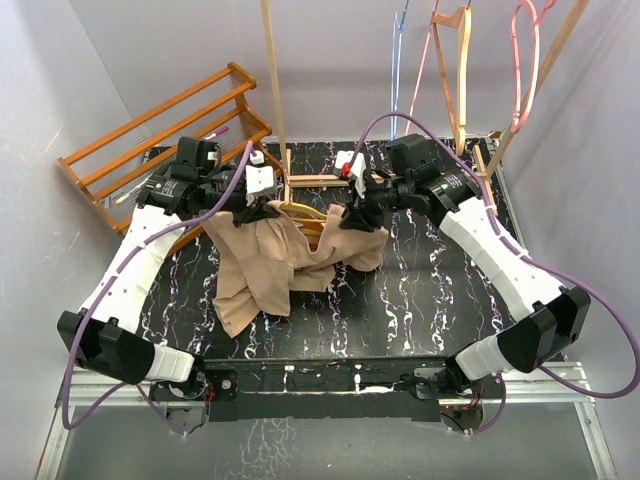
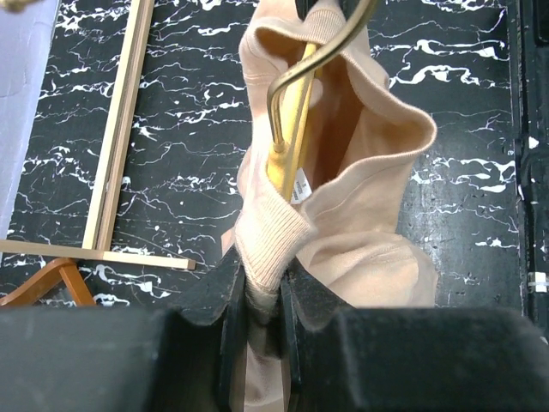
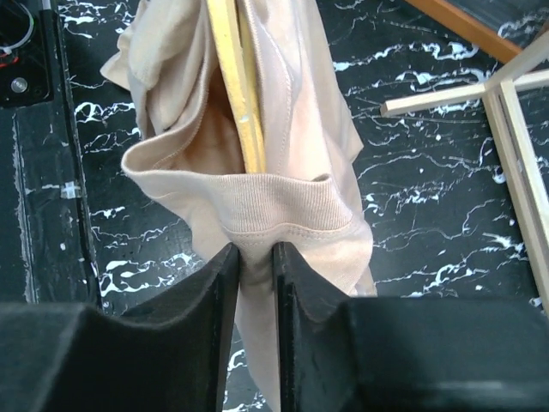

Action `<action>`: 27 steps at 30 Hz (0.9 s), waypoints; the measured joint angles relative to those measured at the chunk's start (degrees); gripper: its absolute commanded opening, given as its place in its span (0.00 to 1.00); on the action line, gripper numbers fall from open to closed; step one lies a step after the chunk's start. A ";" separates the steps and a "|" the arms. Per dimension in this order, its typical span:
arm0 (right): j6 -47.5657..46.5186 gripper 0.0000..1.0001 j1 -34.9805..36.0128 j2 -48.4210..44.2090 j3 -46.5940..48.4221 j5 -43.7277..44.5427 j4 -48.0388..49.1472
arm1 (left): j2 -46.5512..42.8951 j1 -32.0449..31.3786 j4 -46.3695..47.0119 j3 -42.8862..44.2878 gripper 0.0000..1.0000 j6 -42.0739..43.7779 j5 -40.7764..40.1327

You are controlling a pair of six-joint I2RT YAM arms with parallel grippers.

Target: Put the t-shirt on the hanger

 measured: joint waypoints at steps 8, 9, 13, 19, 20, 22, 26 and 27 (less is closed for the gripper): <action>1.18 0.12 -0.26 -3.52 -5.44 4.13 4.39 | 1.99 0.00 1.42 1.33 0.00 -3.10 1.27; 1.36 0.12 -0.26 -4.15 -5.88 4.87 4.92 | 2.34 0.00 1.77 1.51 0.00 -3.48 1.46; 1.90 0.12 -0.26 -6.58 -7.72 6.82 6.60 | 3.50 0.02 3.21 1.92 0.00 -5.16 2.51; 2.71 0.24 -0.26 -7.34 -8.92 7.21 8.15 | 3.96 0.55 5.01 2.14 0.00 -8.55 4.20; 2.91 0.27 -0.28 -7.34 -9.25 7.72 8.26 | 4.22 0.66 5.11 2.49 0.00 -9.20 4.57; 3.13 0.36 -0.37 -7.34 -10.01 8.44 8.39 | 4.72 0.94 5.44 3.19 0.00 -10.51 5.51; 3.26 0.38 -0.35 -7.13 -10.19 8.52 8.41 | 5.38 1.27 5.95 4.94 0.00 -12.85 8.39; 3.21 0.36 -0.35 -7.10 -10.19 8.41 8.41 | 5.38 1.33 6.19 5.18 0.00 -13.25 9.11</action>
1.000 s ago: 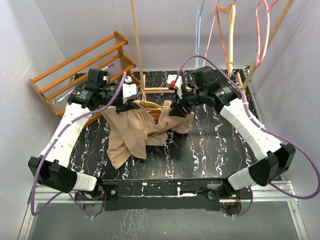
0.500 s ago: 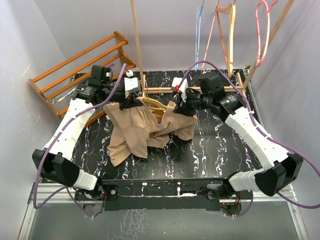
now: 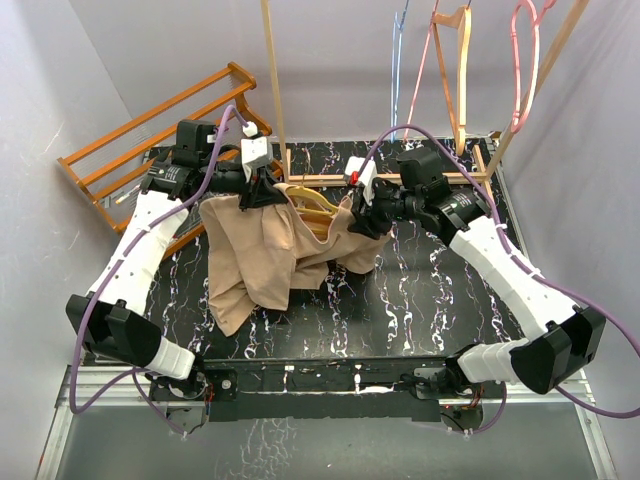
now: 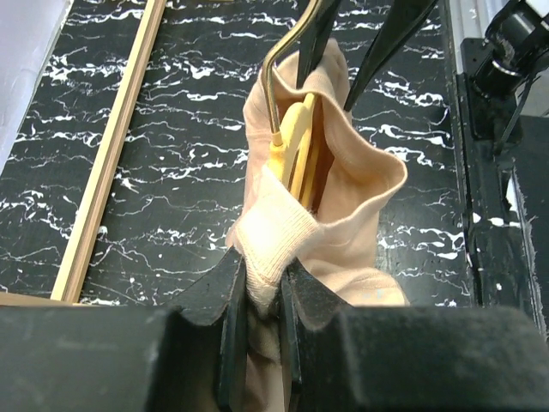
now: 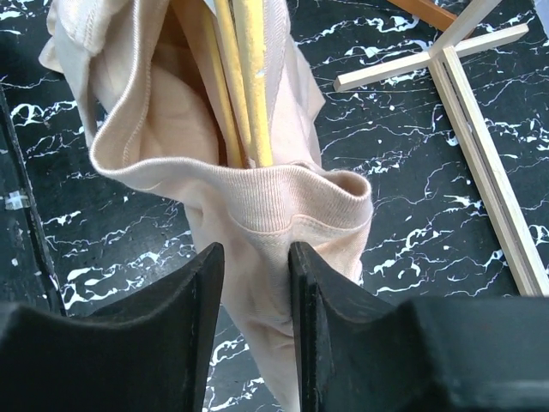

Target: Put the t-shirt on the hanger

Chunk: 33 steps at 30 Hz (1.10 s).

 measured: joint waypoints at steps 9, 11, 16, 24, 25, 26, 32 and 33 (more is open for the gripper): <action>-0.13 0.08 -0.02 0.83 0.22 0.52 -0.17 | 0.02 0.17 4.02 0.37 0.00 -5.79 1.70; 0.13 0.08 0.02 -0.07 -0.07 0.98 -0.04 | 0.09 0.15 5.55 0.35 0.00 -7.34 2.10; 0.44 0.12 -0.02 -2.27 -0.15 1.36 0.07 | 0.13 0.17 9.62 0.28 0.00 -11.93 4.42; 1.64 0.48 0.11 -2.91 -0.44 1.14 1.44 | 0.68 0.50 16.65 -0.57 0.00 -20.39 8.57; 1.70 0.48 0.15 -2.75 -0.44 1.09 1.62 | 0.76 0.55 17.35 -0.85 0.00 -21.14 8.94; 1.68 0.48 0.20 -2.54 -0.44 1.05 1.90 | 0.85 0.59 17.70 -0.98 0.00 -21.66 9.22; 1.70 0.48 0.52 0.09 -0.79 1.07 5.40 | 0.90 0.83 17.97 -1.01 0.00 -22.21 10.32; 1.77 0.48 0.55 0.57 -0.85 1.05 6.05 | 0.90 0.83 17.88 -1.01 0.00 -22.21 10.73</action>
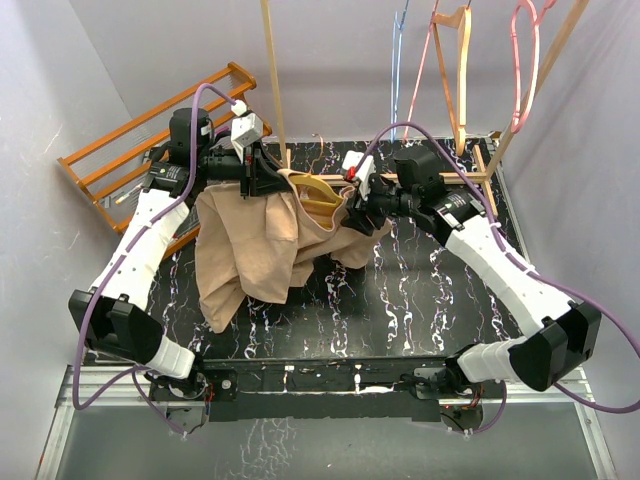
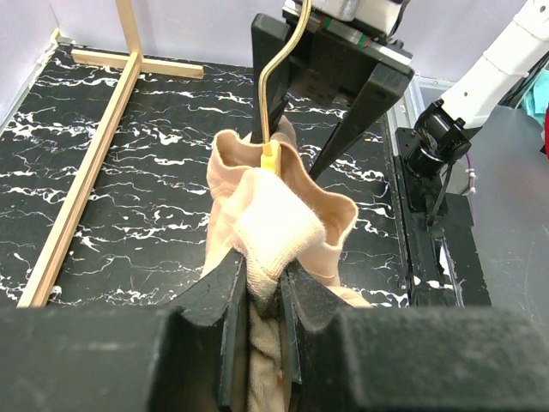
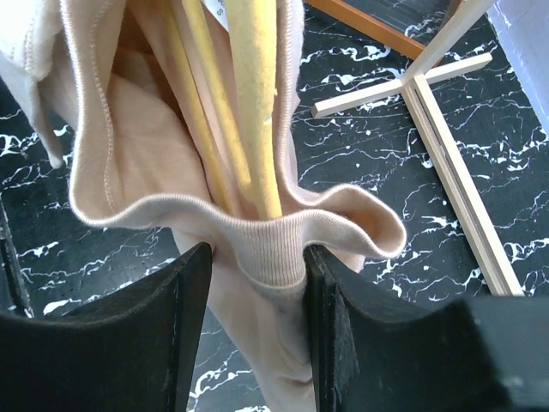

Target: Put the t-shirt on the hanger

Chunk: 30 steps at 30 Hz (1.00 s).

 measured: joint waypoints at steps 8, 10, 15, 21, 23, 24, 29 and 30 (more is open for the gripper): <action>-0.42 0.10 0.31 0.66 -2.67 -0.59 5.60 | 0.00 0.11 -1.42 0.00 0.00 0.44 1.01; -0.83 0.08 0.28 0.72 -2.71 -1.33 5.99 | -0.02 0.11 -2.03 0.00 0.00 0.81 1.22; -1.42 0.08 0.28 0.70 -2.71 -3.98 4.76 | -0.22 0.31 -3.19 -0.15 0.00 2.43 1.11; -0.04 0.08 0.31 -0.31 -1.53 -1.16 -0.79 | -1.25 -0.46 -0.85 -3.52 0.67 3.89 -4.96; 0.33 0.08 0.48 -0.72 -0.11 0.15 -3.37 | -1.22 -0.35 0.63 -3.91 0.83 3.98 -8.55; 0.55 0.08 0.57 -0.92 0.79 0.87 -4.57 | -1.22 -0.26 1.27 -4.00 0.85 3.82 -10.23; 1.46 0.08 0.61 -1.66 3.19 3.76 -8.83 | -1.49 -0.09 4.59 -4.59 0.84 2.86 -17.75; 1.60 0.08 0.61 -1.66 3.19 4.20 -9.49 | -1.81 -0.09 4.76 -5.07 0.83 2.80 -19.37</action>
